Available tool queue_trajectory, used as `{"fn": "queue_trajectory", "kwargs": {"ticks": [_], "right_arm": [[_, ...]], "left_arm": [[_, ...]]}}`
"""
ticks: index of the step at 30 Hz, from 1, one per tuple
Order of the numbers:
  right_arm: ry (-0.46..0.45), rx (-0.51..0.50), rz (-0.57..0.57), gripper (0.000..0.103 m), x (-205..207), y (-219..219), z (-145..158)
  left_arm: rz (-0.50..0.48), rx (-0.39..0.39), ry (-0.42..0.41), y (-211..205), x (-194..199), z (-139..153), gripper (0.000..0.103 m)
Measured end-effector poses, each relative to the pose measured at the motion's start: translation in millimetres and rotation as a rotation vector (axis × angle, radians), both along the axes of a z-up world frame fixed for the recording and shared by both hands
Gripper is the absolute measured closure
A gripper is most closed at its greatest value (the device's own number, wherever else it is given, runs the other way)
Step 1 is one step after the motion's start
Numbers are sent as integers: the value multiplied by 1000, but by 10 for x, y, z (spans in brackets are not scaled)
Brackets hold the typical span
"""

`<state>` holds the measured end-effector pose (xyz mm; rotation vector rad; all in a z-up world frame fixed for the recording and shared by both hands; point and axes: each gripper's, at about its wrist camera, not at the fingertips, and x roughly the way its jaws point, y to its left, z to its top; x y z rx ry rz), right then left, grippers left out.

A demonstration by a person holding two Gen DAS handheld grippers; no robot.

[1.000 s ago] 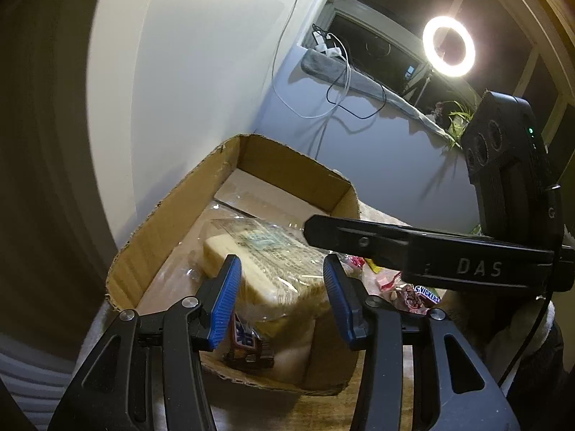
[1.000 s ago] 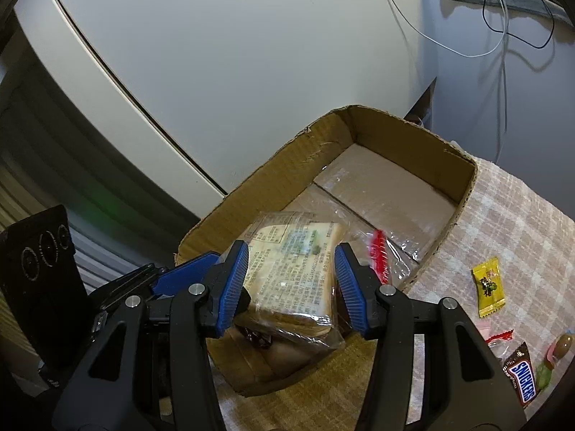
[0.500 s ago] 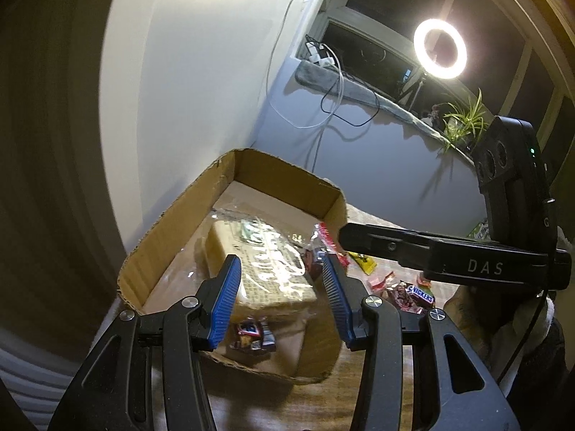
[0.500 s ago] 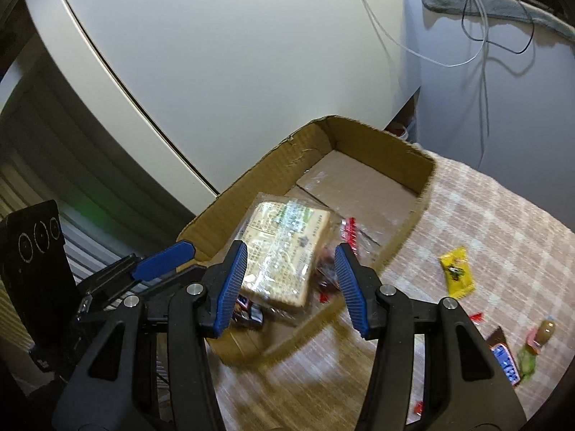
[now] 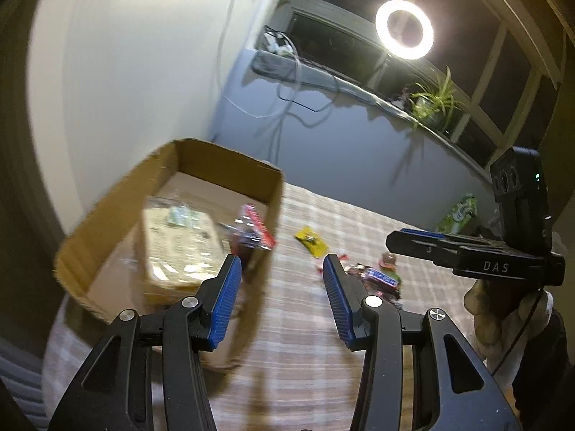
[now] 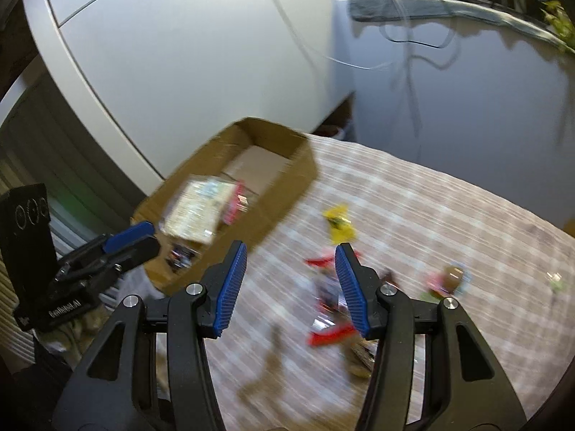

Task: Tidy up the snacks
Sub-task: 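Grasp the Snickers bar with the right tool while the left tool grasps the red-trimmed candy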

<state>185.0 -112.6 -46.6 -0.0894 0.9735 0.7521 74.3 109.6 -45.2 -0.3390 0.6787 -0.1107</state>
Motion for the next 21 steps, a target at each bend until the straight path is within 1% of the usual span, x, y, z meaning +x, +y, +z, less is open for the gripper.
{"fn": "queue_trajectory", "kwargs": {"ticks": [6, 10, 14, 21], "right_arm": [[12, -44, -71, 49, 110, -454, -123], [27, -61, -80, 49, 174, -627, -216], [32, -86, -38, 49, 192, -650, -315], [31, -135, 51, 49, 245, -498, -485]], "left_arm": [[-60, 0, 24, -320, 133, -69, 58], [-93, 3, 46, -503, 231, -128, 58], [-118, 6, 76, -660, 324, -202, 58], [-156, 15, 140, -900, 531, -373, 58]]}}
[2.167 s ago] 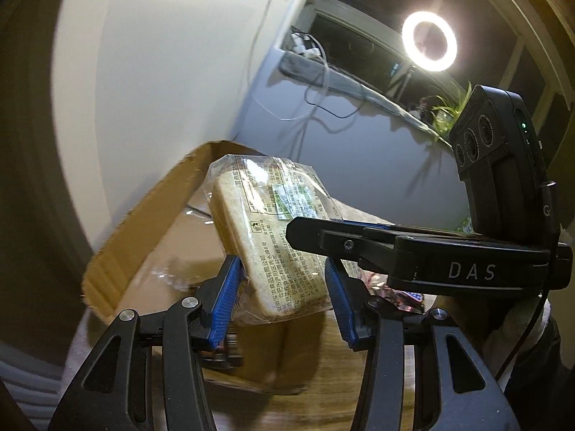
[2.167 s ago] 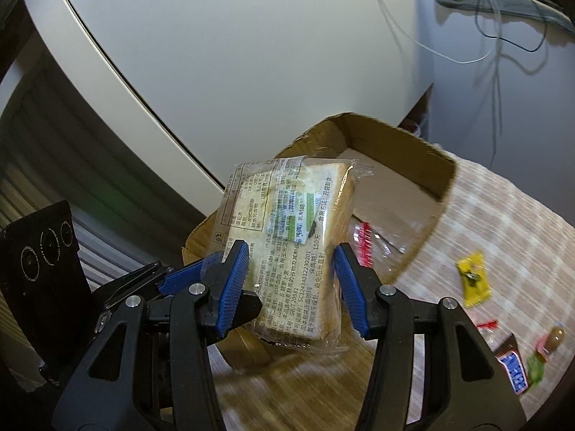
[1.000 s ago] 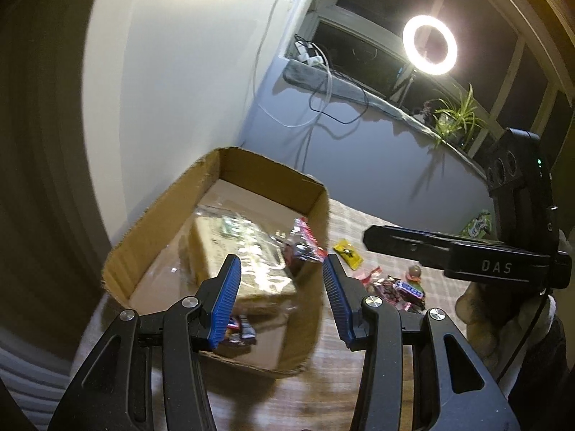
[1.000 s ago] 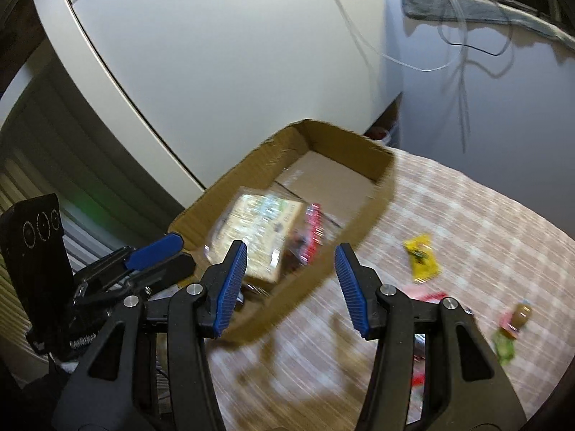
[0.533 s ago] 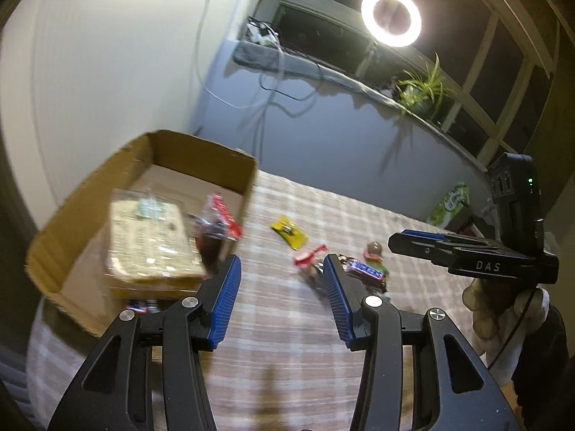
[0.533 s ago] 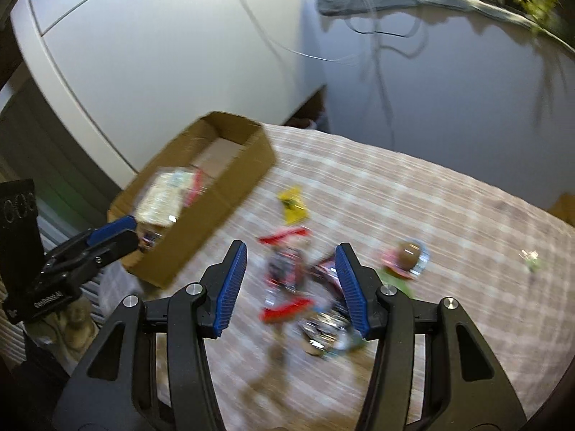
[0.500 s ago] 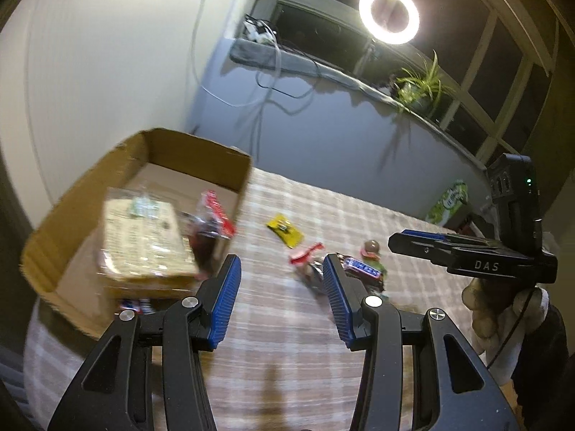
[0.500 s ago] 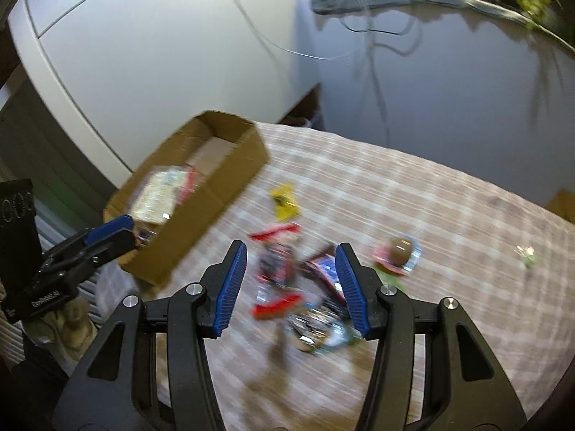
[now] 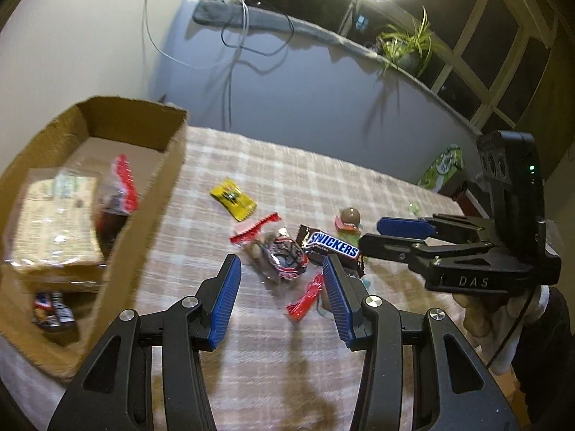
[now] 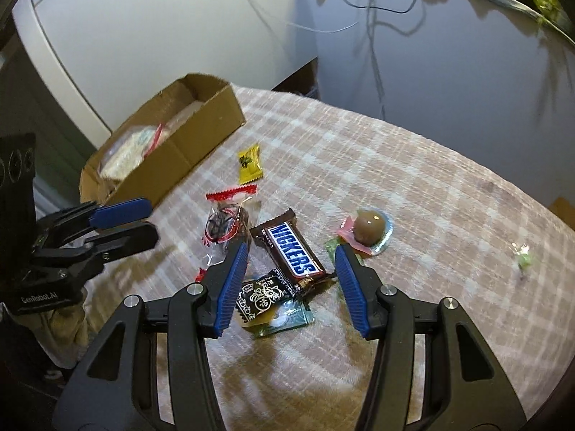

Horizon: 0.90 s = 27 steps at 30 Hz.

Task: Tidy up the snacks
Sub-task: 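Grasp the Snickers bar with the right tool while the left tool grasps the red-trimmed candy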

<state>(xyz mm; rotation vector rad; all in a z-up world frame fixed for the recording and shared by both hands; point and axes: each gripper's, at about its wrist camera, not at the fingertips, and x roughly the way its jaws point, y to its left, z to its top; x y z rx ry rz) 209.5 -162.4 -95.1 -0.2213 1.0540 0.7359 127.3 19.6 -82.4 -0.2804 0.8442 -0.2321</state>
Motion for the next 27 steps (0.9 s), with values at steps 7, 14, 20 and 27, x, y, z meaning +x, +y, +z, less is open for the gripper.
{"fn": "queue_trajectory", "kwargs": {"ticks": [7, 14, 20, 27], "right_arm": [[27, -38, 51, 54, 99, 60, -205], [19, -77, 103, 54, 126, 161, -347], [-2, -103, 137, 55, 144, 265, -370], [-37, -137, 162, 65, 153, 309, -351]], "left_arm": [[-2, 3, 66, -109, 251, -154, 58], [-4, 26, 112, -149, 426, -266, 58], [-10, 58, 132, -195, 499, -338, 58], [-33, 92, 137, -210, 488, -388, 56]]}}
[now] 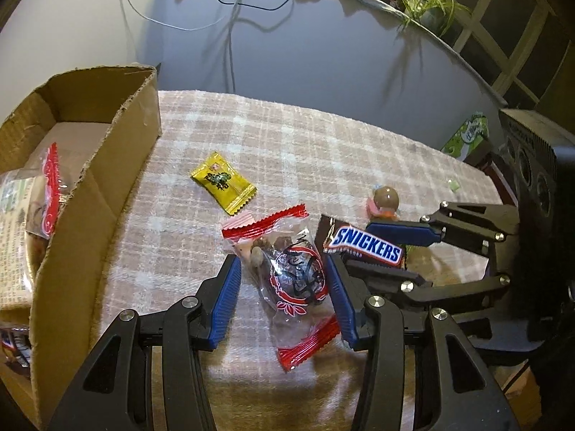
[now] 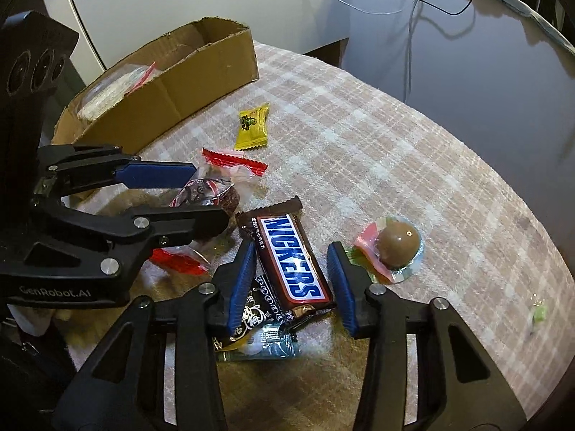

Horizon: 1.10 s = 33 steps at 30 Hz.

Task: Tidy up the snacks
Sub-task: 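Grasp the Snickers bar with the right tool while the left tool grasps the red-trimmed candy, then carry both snacks into the cardboard box and open both tools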

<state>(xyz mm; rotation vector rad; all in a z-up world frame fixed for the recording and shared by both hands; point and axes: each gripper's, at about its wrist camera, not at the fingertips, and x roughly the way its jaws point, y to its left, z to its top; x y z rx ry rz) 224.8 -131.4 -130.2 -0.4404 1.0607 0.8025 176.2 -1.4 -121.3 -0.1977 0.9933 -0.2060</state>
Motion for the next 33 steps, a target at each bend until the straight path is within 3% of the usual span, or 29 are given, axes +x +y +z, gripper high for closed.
{"fn": "queue_trajectory", "kwargs": {"ticks": [4, 10, 16, 33], "right_arm": [[-6, -11, 2, 72, 8, -19, 22], [2, 8, -21, 73, -2, -93, 76], [-9, 36, -46, 73, -52, -169, 191], [-89, 99, -40, 73, -314, 13, 736]], "left_arm": [[-26, 28, -3, -47, -27, -13, 63], [-33, 35, -22, -87, -52, -3, 71], [-10, 16, -39, -8, -135, 43, 71], [68, -46, -172, 391, -503, 538, 71]]}}
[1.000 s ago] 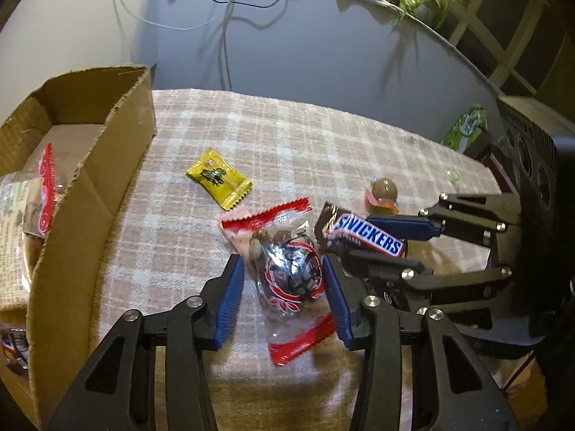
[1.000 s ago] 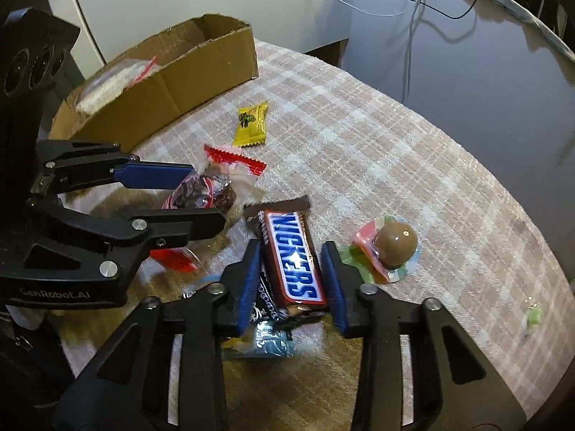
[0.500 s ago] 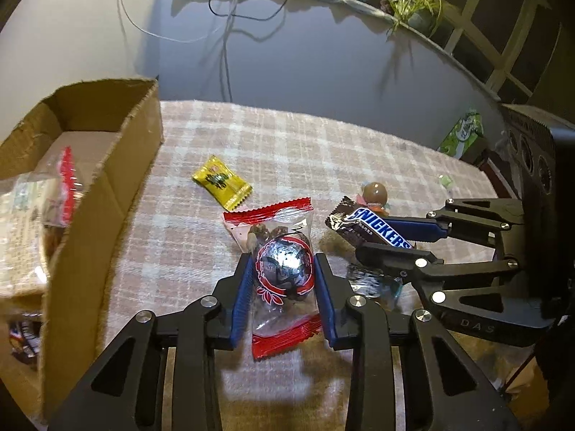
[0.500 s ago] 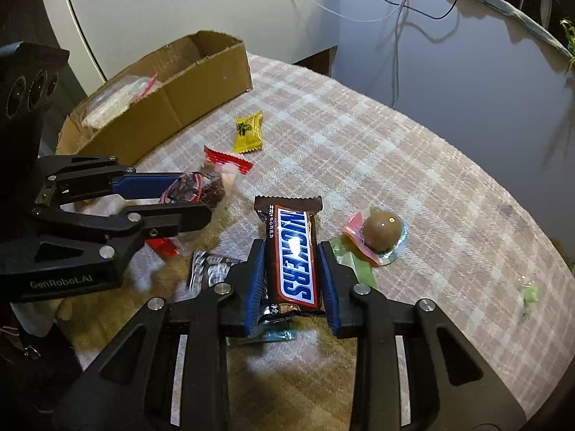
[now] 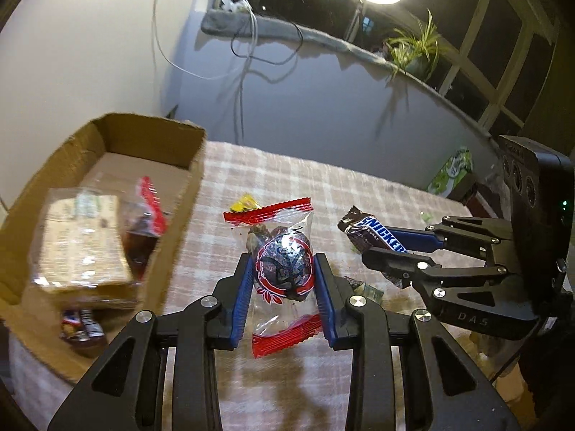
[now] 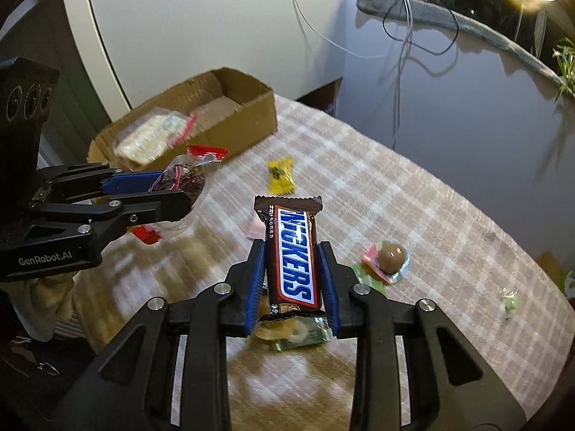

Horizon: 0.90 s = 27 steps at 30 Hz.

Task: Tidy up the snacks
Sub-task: 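Carry both snacks into the cardboard box and open both tools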

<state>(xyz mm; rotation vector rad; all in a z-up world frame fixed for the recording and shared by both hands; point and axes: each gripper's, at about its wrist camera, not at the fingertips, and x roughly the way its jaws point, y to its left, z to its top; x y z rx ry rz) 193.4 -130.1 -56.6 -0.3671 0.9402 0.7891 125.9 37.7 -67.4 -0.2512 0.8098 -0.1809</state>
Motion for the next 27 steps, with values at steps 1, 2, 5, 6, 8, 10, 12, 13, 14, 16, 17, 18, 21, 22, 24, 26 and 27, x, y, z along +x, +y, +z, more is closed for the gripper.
{"fn": "queue_trajectory", "kwargs": {"ticks": [1, 2, 5, 6, 8, 10, 12, 13, 14, 16, 17, 18, 21, 22, 24, 26, 27], "right_arm": [[-4, 3, 3, 73, -11, 37, 31], [-9, 5, 7, 73, -18, 74, 56], [-17, 11, 18, 73, -35, 206, 114], [-19, 13, 23, 73, -36, 249, 131], [-24, 18, 31, 73, -39, 338, 159], [-29, 24, 39, 73, -34, 442, 190], [-32, 31, 47, 73, -27, 540, 215], [-33, 35, 50, 73, -25, 591, 226], [-35, 38, 54, 73, -16, 645, 238], [-35, 44, 60, 73, 11, 737, 251], [-34, 48, 63, 73, 24, 786, 257], [-31, 52, 67, 73, 43, 853, 263], [-33, 55, 74, 73, 80, 1002, 271], [-33, 56, 77, 73, 98, 1057, 273], [-32, 61, 81, 73, 130, 1151, 273], [-31, 64, 84, 73, 159, 1218, 272], [-31, 65, 87, 73, 186, 1268, 265]], "left_arm": [[5, -1, -5, 37, -20, 12, 71], [12, -2, -10, 82, -42, 30, 71], [36, -2, -28, 214, -93, 80, 71], [43, -2, -32, 252, -108, 94, 71], [58, 1, -41, 338, -132, 129, 71], [73, 4, -47, 413, -155, 150, 71], [92, 6, -53, 522, -164, 173, 71], [100, 6, -54, 571, -163, 180, 71], [105, 8, -55, 615, -165, 186, 71], [118, 13, -59, 697, -160, 203, 71], [126, 15, -60, 750, -145, 209, 71], [130, 17, -61, 780, -147, 213, 71], [146, 25, -61, 881, -121, 221, 71], [150, 26, -61, 901, -115, 223, 71], [159, 31, -62, 951, -86, 223, 71], [165, 34, -63, 983, -67, 221, 71], [167, 37, -63, 991, -49, 221, 71]]}}
